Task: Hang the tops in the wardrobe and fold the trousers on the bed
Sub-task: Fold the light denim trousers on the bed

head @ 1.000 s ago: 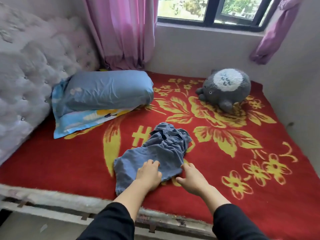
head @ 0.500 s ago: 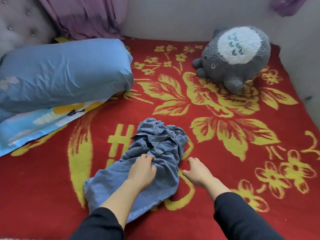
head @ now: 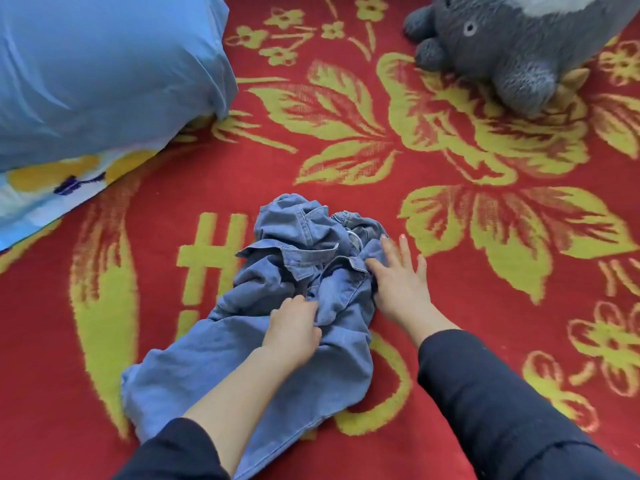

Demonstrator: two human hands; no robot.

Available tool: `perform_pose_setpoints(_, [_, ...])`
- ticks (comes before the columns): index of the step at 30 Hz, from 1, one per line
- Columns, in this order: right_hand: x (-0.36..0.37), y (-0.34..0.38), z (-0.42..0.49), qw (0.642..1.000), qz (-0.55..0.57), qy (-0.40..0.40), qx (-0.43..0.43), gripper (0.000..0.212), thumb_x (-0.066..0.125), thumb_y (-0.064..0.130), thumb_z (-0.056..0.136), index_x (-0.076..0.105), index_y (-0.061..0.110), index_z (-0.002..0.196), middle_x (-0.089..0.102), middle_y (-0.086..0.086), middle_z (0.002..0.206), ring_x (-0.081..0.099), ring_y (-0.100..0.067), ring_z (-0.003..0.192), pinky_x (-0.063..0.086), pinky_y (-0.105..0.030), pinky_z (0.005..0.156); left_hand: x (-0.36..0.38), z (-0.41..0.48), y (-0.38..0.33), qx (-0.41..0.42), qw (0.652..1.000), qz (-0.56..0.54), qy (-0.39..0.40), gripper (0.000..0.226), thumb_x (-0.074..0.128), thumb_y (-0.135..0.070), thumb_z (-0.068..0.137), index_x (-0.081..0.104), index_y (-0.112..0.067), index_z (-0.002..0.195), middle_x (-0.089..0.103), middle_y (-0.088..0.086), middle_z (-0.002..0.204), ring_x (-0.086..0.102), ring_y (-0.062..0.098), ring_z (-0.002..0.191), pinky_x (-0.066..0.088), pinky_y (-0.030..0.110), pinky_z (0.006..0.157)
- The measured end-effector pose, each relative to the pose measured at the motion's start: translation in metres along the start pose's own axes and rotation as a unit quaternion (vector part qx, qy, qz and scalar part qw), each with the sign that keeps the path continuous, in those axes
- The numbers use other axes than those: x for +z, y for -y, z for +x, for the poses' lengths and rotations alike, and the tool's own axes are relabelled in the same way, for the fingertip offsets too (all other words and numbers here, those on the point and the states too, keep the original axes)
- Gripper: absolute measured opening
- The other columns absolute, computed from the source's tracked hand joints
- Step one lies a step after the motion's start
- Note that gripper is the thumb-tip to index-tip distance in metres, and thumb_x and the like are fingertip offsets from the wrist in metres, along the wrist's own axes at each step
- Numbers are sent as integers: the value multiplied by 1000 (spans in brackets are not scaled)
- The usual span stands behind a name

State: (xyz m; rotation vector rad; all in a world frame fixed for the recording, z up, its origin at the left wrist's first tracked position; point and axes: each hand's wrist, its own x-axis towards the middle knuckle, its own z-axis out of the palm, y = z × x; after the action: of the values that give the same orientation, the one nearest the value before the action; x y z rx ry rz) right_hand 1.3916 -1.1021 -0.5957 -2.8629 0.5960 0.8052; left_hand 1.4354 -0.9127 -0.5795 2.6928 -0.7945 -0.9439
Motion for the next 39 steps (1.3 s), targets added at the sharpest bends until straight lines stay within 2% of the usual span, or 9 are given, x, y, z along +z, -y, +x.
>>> perform_pose_setpoints(5, [15,11,-22,985,119,106,-71,17,49,7,79,52,23,76,56,-1,92,56,-27,107,39,-36,81,-5,-18,30,67,991,-32,115,32,50,-10,75,27,-13,53,33,2,66,37,23,68,26,36,57])
perform_pose_setpoints(10, [18,15,-77,840,363,394,-87,21,72,7,75,58,20,67,56,8,60,50,1,50,42,-16,50,-20,-61,59,51,927,169,332,31,50,-8,75,30,-13,53,31,5,56,42,33,64,32,33,52])
perform_pose_setpoints(11, [18,13,-81,804,386,444,-79,17,72,5,77,63,19,75,59,7,63,52,1,52,42,-14,52,-21,-71,62,34,903,211,371,33,52,-9,78,31,-15,54,34,3,57,41,17,108,37,34,54])
perform_pose_setpoints(12, [18,8,-82,792,401,455,-67,15,70,4,79,66,18,79,62,6,66,56,-1,56,44,-15,55,-20,-78,67,15,884,246,397,34,54,-11,81,32,-18,56,42,3,61,40,16,68,44,35,61])
perform_pose_setpoints(17, [19,-10,-51,897,419,59,123,18,65,14,78,62,12,95,64,-5,90,63,-25,88,49,-33,73,-4,-90,93,-33,885,306,349,21,49,-17,89,56,-19,109,59,0,124,57,20,115,45,29,85])
perform_pose_setpoints(21, [31,-5,-24,927,337,64,151,63,69,40,82,46,20,137,45,-9,143,37,-31,135,35,-50,106,-1,-82,100,-54,898,327,288,28,49,-14,87,56,-20,114,61,-3,118,59,18,110,42,26,76])
perform_pose_setpoints(27, [33,28,-64,877,454,156,16,33,62,17,68,32,20,53,34,2,56,29,-14,54,23,-30,52,-29,-89,126,-116,907,387,122,30,44,-9,93,59,-22,116,57,0,122,56,18,115,43,29,83])
perform_pose_setpoints(35, [82,60,-186,817,513,248,-88,21,62,20,64,71,6,77,65,0,96,55,-13,90,45,-32,89,-46,-111,69,-124,985,-106,-53,22,50,-16,84,70,-19,74,66,1,68,59,18,68,42,31,62])
perform_pose_setpoints(39, [76,71,-214,867,482,106,-72,44,55,50,62,76,24,91,50,7,122,34,-8,117,28,-27,101,-25,-130,13,-191,915,-315,166,52,56,-54,83,68,-4,78,67,10,67,61,21,58,52,27,58])
